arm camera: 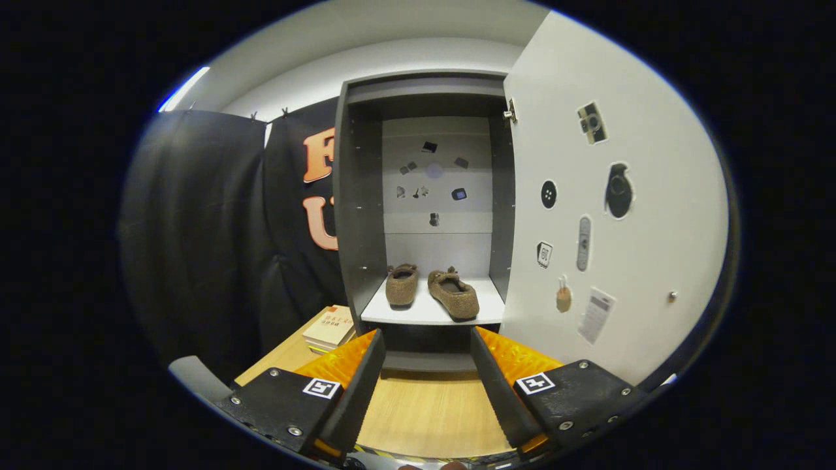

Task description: Open the shoe cabinet door, grab the shoes and put them into the shoe cabinet, then close the shoe cabinet door.

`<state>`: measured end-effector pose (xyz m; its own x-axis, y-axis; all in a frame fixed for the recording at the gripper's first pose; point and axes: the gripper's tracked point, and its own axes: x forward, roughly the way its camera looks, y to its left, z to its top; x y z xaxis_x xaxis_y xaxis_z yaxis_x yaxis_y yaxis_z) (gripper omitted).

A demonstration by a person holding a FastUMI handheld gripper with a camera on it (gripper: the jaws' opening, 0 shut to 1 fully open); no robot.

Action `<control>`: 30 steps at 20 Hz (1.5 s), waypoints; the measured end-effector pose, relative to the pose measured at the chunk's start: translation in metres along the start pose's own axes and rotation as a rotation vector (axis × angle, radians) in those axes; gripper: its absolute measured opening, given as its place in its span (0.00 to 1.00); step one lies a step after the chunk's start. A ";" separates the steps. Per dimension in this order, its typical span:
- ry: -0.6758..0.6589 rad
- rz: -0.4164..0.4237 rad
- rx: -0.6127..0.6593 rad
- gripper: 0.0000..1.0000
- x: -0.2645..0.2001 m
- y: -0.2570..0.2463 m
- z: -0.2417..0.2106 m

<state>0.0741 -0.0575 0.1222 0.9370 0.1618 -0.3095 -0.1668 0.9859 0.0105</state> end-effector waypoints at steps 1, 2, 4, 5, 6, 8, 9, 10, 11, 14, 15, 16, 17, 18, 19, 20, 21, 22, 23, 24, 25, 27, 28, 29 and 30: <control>-0.009 0.014 -0.021 0.83 -0.016 -0.007 -0.003; -0.021 0.023 -0.033 0.83 -0.030 -0.014 -0.004; -0.036 0.046 -0.021 0.83 -0.053 -0.026 -0.009; -0.039 0.053 -0.006 0.83 -0.064 -0.034 -0.011; -0.047 0.060 0.011 0.83 -0.073 -0.042 -0.013; -0.069 0.062 0.046 0.83 -0.087 -0.060 -0.014; -0.079 0.052 0.058 0.83 -0.091 -0.074 -0.016; -0.075 0.034 0.065 0.83 -0.093 -0.089 -0.021; -0.070 0.014 0.075 0.83 -0.095 -0.105 -0.026; -0.088 -0.021 0.099 0.83 -0.097 -0.139 -0.030; -0.092 -0.029 0.097 0.83 -0.095 -0.149 -0.031; -0.094 -0.038 0.092 0.83 -0.093 -0.158 -0.031; -0.100 -0.048 0.089 0.83 -0.089 -0.168 -0.029; -0.106 -0.059 0.088 0.83 -0.087 -0.178 -0.027; -0.110 -0.072 0.089 0.83 -0.084 -0.190 -0.026; -0.119 -0.084 0.091 0.83 -0.081 -0.200 -0.024; -0.126 -0.095 0.101 0.83 -0.076 -0.208 -0.021; -0.121 -0.092 0.116 0.83 -0.071 -0.212 -0.019; -0.121 -0.081 0.127 0.83 -0.065 -0.213 -0.018; -0.123 -0.076 0.129 0.83 -0.060 -0.214 -0.016; -0.124 -0.070 0.125 0.83 -0.054 -0.214 -0.016; -0.115 -0.044 0.124 0.83 -0.046 -0.205 -0.015; -0.115 -0.058 0.111 0.83 -0.042 -0.204 -0.016; -0.116 -0.049 0.114 0.82 -0.042 -0.202 -0.015; -0.106 -0.042 0.126 0.82 -0.040 -0.198 -0.015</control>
<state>0.0645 -0.2594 0.1183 0.9707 0.1175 -0.2098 -0.0935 0.9883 0.1208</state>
